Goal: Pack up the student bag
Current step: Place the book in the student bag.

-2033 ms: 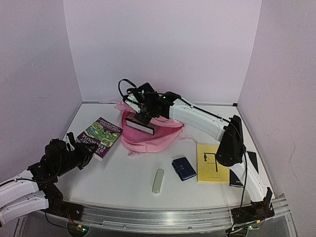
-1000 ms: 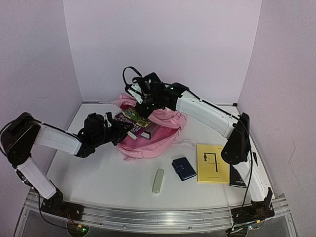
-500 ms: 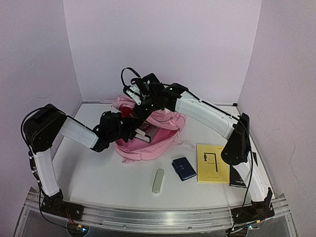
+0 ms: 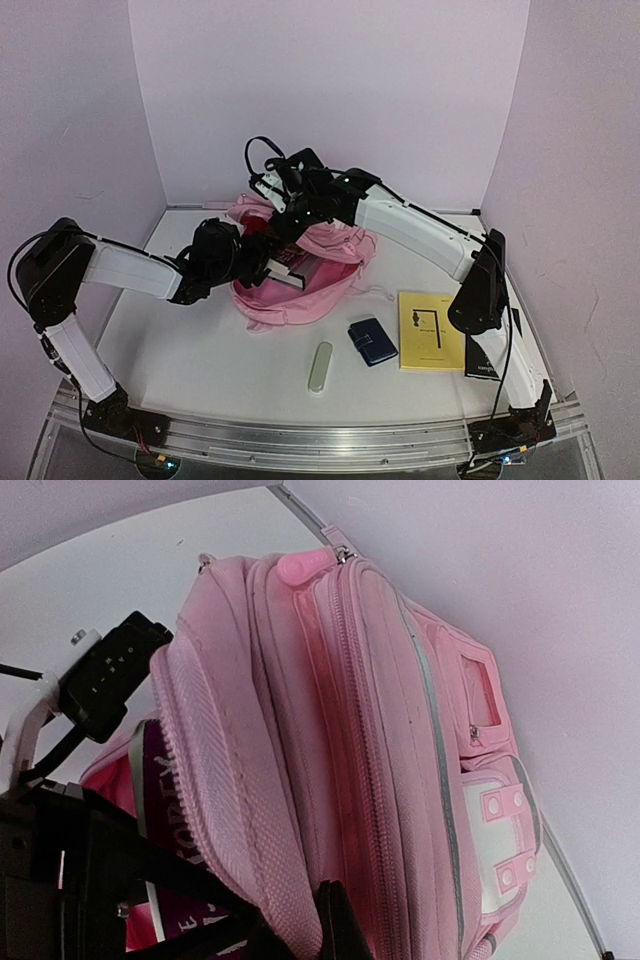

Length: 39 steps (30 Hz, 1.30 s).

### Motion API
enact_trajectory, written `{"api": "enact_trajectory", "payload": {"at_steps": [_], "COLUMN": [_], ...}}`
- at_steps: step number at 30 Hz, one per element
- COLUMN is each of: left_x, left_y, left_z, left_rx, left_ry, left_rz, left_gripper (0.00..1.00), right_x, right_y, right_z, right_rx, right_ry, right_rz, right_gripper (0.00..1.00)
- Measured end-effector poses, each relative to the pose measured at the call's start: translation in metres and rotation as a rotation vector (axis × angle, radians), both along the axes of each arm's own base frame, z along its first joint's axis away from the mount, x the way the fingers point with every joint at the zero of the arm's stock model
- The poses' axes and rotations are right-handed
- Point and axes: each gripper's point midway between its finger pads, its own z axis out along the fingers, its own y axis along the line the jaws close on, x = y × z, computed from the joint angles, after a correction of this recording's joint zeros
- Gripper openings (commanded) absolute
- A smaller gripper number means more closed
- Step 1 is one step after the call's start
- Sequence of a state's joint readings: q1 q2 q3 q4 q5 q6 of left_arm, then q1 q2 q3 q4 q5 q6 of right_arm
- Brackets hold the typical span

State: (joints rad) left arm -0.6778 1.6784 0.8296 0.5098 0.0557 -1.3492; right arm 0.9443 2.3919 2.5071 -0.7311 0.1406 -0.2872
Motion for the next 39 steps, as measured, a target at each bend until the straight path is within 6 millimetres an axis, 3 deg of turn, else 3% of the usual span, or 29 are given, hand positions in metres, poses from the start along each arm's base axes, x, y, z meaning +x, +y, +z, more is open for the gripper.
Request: {"api": "enact_trajectory", "payload": {"at_steps": [5, 9, 16, 20, 25, 27, 30, 35, 39], "left_x": [-0.011, -0.020, -0.035, -0.038, -0.039, -0.038, -0.033, -0.008, 0.023], "left_y": [0.008, 0.014, 0.017, 0.022, 0.026, 0.025, 0.022, 0.004, -0.009], "left_z": [-0.024, -0.040, -0.035, -0.028, -0.031, -0.031, -0.032, -0.030, -0.027], "left_rx": [0.014, 0.028, 0.019, 0.003, 0.011, 0.010, 0.013, 0.020, 0.006], "left_ry": [0.070, 0.124, 0.138, 0.130, 0.135, 0.131, 0.123, 0.093, 0.078], "left_rz": [0.015, 0.024, 0.035, 0.057, 0.070, 0.072, 0.073, 0.062, 0.041], "left_gripper": [0.64, 0.64, 0.64, 0.48, 0.15, 0.07, 0.04, 0.06, 0.34], "right_x": [0.000, -0.001, -0.001, -0.001, -0.002, -0.004, -0.010, -0.022, -0.029], "right_y": [0.000, 0.000, 0.001, 0.000, 0.001, 0.002, 0.002, 0.003, 0.003], "right_z": [-0.001, -0.002, -0.002, -0.002, -0.002, -0.004, -0.007, -0.005, -0.003], "right_rx": [-0.004, -0.008, -0.010, -0.011, -0.008, -0.003, 0.003, 0.029, 0.046], "right_ry": [0.000, -0.001, -0.002, -0.003, 0.003, 0.015, 0.043, 0.097, 0.127], "right_rz": [0.003, 0.007, 0.009, 0.009, 0.013, 0.019, 0.036, 0.068, 0.086], "right_gripper": [0.00, 0.00, 0.00, 0.00, 0.00, 0.00, 0.00, 0.00, 0.00]}}
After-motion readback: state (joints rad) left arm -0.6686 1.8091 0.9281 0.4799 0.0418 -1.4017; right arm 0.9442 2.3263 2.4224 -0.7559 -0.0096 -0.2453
